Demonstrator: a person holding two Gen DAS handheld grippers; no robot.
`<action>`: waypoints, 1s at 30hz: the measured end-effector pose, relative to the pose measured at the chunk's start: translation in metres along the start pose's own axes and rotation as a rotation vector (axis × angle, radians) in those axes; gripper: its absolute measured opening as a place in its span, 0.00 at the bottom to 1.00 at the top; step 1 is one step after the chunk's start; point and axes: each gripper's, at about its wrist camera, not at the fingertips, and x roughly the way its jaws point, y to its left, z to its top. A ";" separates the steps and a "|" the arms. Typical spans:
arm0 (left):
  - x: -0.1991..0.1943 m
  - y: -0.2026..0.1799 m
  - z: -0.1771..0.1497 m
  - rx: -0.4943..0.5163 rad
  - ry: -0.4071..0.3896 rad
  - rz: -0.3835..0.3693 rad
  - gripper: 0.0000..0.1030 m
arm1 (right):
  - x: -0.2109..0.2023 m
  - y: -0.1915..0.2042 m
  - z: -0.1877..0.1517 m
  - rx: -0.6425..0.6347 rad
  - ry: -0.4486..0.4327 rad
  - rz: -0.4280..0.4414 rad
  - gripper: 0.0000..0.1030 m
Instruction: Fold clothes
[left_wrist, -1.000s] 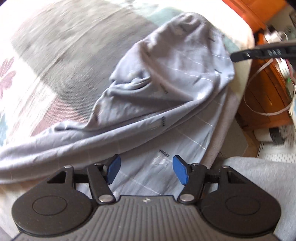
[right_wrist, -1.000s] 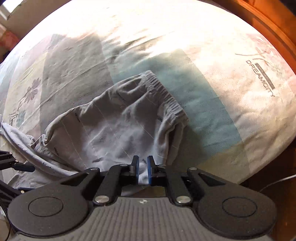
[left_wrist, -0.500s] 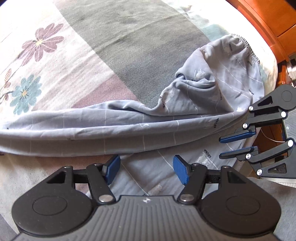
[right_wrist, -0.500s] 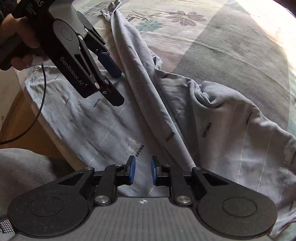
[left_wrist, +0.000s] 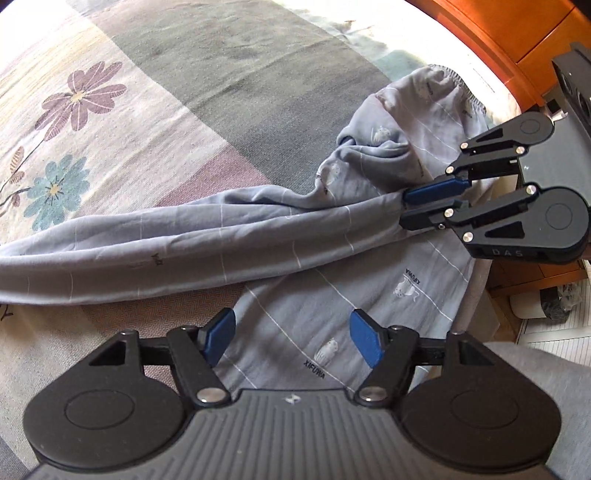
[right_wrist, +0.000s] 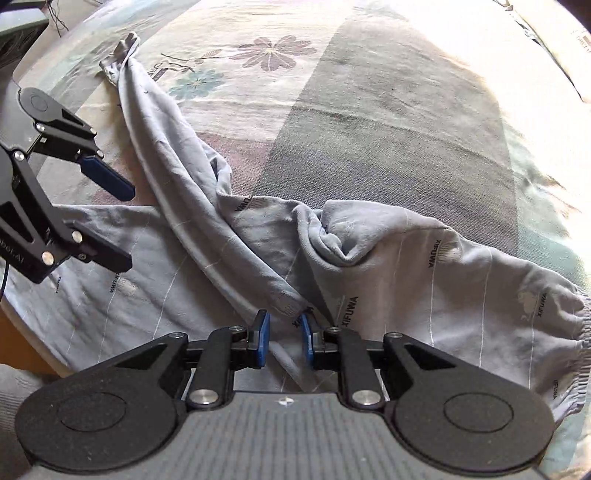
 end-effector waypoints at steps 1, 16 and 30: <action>0.000 -0.001 -0.003 0.003 -0.002 -0.006 0.67 | -0.002 0.003 -0.001 -0.002 -0.009 -0.002 0.21; 0.011 -0.025 -0.020 -0.377 -0.048 0.066 0.68 | -0.010 0.030 -0.034 -0.567 -0.137 0.056 0.21; 0.028 -0.005 -0.038 -0.517 -0.180 -0.200 0.80 | 0.018 0.029 -0.044 -0.591 -0.176 0.011 0.23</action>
